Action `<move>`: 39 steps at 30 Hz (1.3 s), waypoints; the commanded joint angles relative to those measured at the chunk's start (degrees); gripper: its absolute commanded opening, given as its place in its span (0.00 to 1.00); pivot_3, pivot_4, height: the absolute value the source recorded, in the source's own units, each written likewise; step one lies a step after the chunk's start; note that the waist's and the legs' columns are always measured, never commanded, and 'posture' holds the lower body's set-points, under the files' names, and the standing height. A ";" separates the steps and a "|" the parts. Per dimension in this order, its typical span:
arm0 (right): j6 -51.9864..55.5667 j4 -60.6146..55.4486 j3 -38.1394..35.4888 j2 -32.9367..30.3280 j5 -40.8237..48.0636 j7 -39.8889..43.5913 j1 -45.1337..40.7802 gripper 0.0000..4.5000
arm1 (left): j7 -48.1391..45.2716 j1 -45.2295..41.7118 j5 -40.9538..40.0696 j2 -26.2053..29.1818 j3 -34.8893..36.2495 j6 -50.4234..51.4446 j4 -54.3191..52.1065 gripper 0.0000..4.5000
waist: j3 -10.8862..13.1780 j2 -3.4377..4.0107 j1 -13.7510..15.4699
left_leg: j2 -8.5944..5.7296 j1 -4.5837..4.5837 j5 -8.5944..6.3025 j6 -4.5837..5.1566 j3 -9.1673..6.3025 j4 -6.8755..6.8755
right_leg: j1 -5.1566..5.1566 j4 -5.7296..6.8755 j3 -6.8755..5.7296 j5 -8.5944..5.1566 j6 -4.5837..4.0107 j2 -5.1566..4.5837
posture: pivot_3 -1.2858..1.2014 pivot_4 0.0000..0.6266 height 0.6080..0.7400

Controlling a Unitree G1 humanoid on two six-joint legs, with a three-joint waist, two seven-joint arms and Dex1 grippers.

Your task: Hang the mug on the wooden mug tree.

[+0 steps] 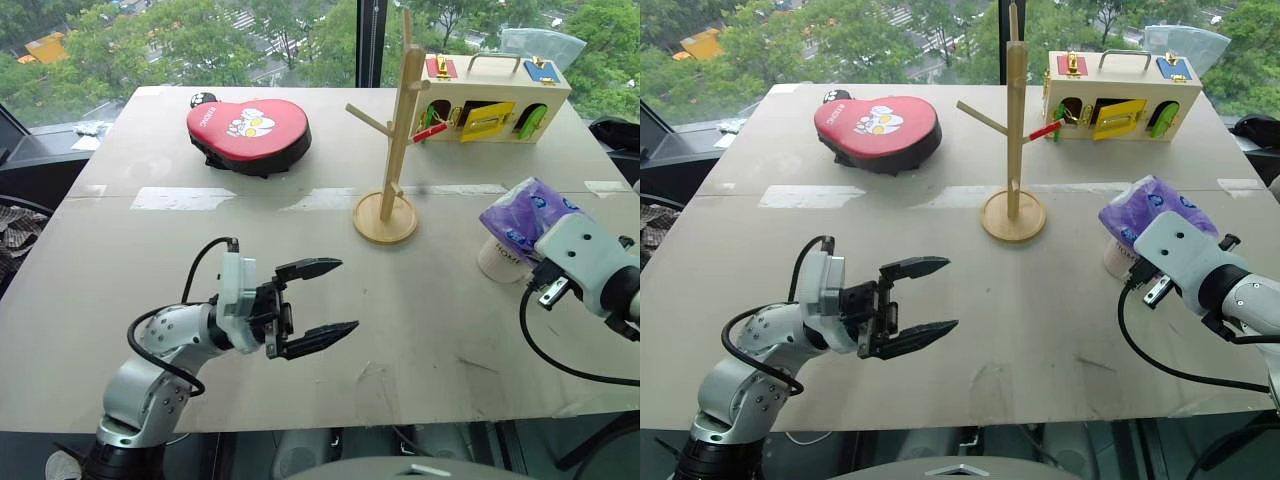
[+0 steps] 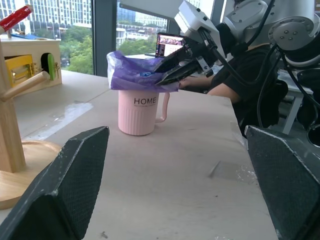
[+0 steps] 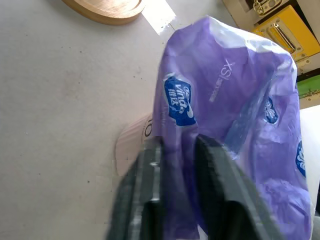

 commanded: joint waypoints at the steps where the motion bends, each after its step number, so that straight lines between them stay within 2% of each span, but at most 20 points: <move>1: -1.39 -1.13 -0.68 -0.85 -1.10 -0.09 1.64 0.01 | -0.68 -0.02 1.64 -1.15 -1.51 -2.88 0.28 1.00 | 0.01 -0.02 0.03 | 0.00 0.00 0.00 0.00 0.00 0.00 | 0.00 0.00 -0.01 0.00 0.00 0.02 | 0.52 0.24 0.93; 11: 0.39 -0.77 -9.88 2.34 -4.47 -5.22 -1.53 0.01 | -3.69 -2.28 3.30 -2.68 -4.26 -5.74 4.52 1.00 | 0.01 -0.01 0.01 | 0.00 0.00 0.00 0.00 0.01 0.00 | -0.01 0.00 -0.11 0.00 0.01 0.08 | 0.52 0.24 0.93; 18: -6.22 11.63 -14.36 1.81 -9.94 -6.02 2.15 0.01 | -4.34 -3.49 3.63 -3.28 -4.83 -6.70 5.87 1.00 | 0.01 -0.01 0.07 | -0.01 -0.01 0.00 0.00 0.02 0.00 | 0.00 0.00 -0.19 0.00 0.02 0.20 | 0.52 0.24 0.93; 22: -16.09 23.57 -11.41 2.37 -12.35 -6.11 5.15 0.01 | -3.92 -2.87 3.33 -3.31 -4.64 -7.03 5.11 1.00 | 0.01 -0.01 -0.06 | -0.04 0.01 0.01 0.01 0.09 0.00 | 0.00 0.01 -0.17 0.01 0.03 0.20 | 0.52 0.24 0.93; 26: -26.45 37.96 -4.46 4.19 -14.17 -6.05 4.55 0.01 | -2.80 -1.71 3.27 -3.34 -4.50 -6.92 3.37 1.00 | -0.01 -0.01 -0.24 | 0.00 0.08 0.01 0.01 0.13 0.00 | 0.01 0.02 -0.09 0.01 0.03 0.32 | 0.52 0.24 0.93; 29: -30.77 43.37 -2.98 4.98 -13.56 -4.60 3.71 0.16 | -2.88 -2.44 2.72 -2.71 -3.57 -6.63 4.09 1.00 | 0.01 0.09 -0.14 | 0.01 0.08 0.01 0.01 0.15 0.00 | 0.00 0.04 -0.01 0.01 0.03 0.37 | 0.52 0.24 0.93; 32: -27.35 38.38 -8.39 6.00 -9.07 -2.20 4.21 0.50 | -3.58 -3.75 1.75 -1.65 -1.66 -6.38 6.22 1.00 | -0.02 0.33 -0.05 | 0.01 0.08 0.02 0.01 0.15 0.00 | -0.01 0.06 0.01 0.01 0.03 0.38 | 0.52 0.24 0.93; 36: -10.87 20.37 -21.38 8.17 6.16 6.81 9.28 0.94 | -3.95 -4.35 1.35 -1.19 -0.74 -6.07 7.41 1.00 | -0.01 0.34 0.05 | 0.05 0.04 0.01 0.01 0.05 -0.02 | 0.00 0.06 0.01 0.01 0.03 0.38 | 0.52 0.24 0.93; 37: -7.92 16.97 -23.60 8.71 8.52 7.69 10.36 0.97 | -4.08 -4.35 1.39 -1.20 -0.73 -6.12 7.66 1.00 | -0.01 0.32 0.03 | 0.09 0.06 0.01 0.00 -0.02 -0.01 | 0.10 0.03 0.02 0.01 0.03 0.40 | 0.52 0.24 0.93; 39: -1.67 10.70 -27.35 10.87 12.90 7.19 11.43 0.97 | -4.43 -4.70 1.52 -1.33 -0.88 -6.12 8.31 1.00 | 0.00 0.26 0.04 | 0.11 0.07 0.00 0.00 -0.08 -0.02 | 0.17 -0.03 0.00 0.01 0.03 0.39 | 0.52 0.24 0.93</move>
